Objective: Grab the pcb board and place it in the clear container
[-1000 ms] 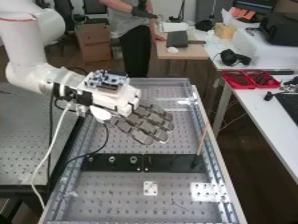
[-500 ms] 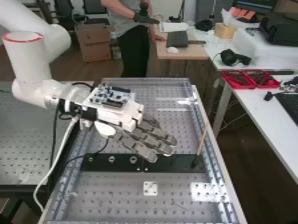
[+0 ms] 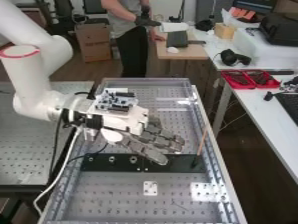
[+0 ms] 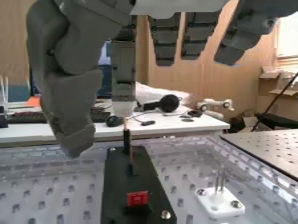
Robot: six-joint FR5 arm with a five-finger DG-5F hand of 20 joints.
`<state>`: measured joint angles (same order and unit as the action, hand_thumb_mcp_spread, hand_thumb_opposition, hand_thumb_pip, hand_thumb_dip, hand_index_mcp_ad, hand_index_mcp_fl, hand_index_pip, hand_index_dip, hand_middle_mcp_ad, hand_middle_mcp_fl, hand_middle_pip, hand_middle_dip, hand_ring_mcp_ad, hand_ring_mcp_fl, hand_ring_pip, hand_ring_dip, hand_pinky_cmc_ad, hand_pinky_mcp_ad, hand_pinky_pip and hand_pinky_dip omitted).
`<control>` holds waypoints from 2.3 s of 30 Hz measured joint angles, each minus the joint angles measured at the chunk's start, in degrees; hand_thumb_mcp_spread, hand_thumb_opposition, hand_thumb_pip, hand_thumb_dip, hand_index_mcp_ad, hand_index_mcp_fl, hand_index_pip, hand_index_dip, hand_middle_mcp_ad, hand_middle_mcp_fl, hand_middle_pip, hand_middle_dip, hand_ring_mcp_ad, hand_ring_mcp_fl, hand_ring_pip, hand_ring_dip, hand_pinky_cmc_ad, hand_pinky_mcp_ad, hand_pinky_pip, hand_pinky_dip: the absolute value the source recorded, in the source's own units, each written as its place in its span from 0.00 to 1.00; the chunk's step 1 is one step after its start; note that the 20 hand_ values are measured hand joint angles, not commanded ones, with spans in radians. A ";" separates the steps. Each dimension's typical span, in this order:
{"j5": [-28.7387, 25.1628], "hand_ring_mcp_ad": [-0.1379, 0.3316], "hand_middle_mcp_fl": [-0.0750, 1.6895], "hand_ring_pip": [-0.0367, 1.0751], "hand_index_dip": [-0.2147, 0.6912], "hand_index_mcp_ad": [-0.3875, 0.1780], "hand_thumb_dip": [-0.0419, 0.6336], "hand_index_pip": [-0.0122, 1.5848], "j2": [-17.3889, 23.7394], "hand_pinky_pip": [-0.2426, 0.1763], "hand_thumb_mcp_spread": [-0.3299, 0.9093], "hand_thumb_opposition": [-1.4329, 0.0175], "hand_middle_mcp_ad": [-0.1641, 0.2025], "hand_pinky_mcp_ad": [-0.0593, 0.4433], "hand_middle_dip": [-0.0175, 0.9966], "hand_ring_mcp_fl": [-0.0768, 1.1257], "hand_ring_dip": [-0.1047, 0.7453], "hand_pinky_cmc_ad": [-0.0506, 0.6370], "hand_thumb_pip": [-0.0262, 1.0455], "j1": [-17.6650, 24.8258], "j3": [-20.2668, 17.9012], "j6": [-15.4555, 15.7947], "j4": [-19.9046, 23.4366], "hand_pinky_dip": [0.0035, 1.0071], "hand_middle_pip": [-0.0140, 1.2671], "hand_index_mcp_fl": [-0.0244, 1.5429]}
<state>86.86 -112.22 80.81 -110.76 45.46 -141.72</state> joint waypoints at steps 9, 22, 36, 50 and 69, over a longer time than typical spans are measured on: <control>3.83 0.46 0.04 0.10 0.55 0.44 0.34 0.90 -2.12 0.33 0.71 0.43 0.71 0.50 0.14 0.06 0.12 0.53 0.36 -1.64 0.91 1.63 0.73 0.17 0.13 0.05; 8.90 0.43 0.04 0.10 0.55 0.43 0.36 0.92 -5.10 0.37 0.74 0.43 0.70 0.51 0.15 0.06 0.13 0.53 0.36 -3.32 1.19 4.58 5.48 0.18 0.13 0.05; 11.02 0.43 0.05 0.10 0.55 0.35 0.41 0.98 -7.31 0.40 0.80 0.43 0.68 0.51 0.16 0.06 0.15 0.53 0.41 -4.73 1.51 5.58 7.99 0.17 0.13 0.17; 13.21 0.44 0.06 0.11 0.56 0.28 0.41 0.98 -7.97 0.40 0.85 0.43 0.68 0.51 0.17 0.06 0.16 0.53 0.41 -5.44 2.66 5.47 6.14 0.18 0.13 0.19; 14.32 0.43 0.06 0.11 0.51 0.28 0.42 0.94 -9.34 0.40 0.78 0.41 0.68 0.51 0.17 0.06 0.16 0.53 0.39 -6.31 3.34 5.21 5.73 0.18 0.13 0.12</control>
<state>101.17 -121.56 74.50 -107.42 50.67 -135.99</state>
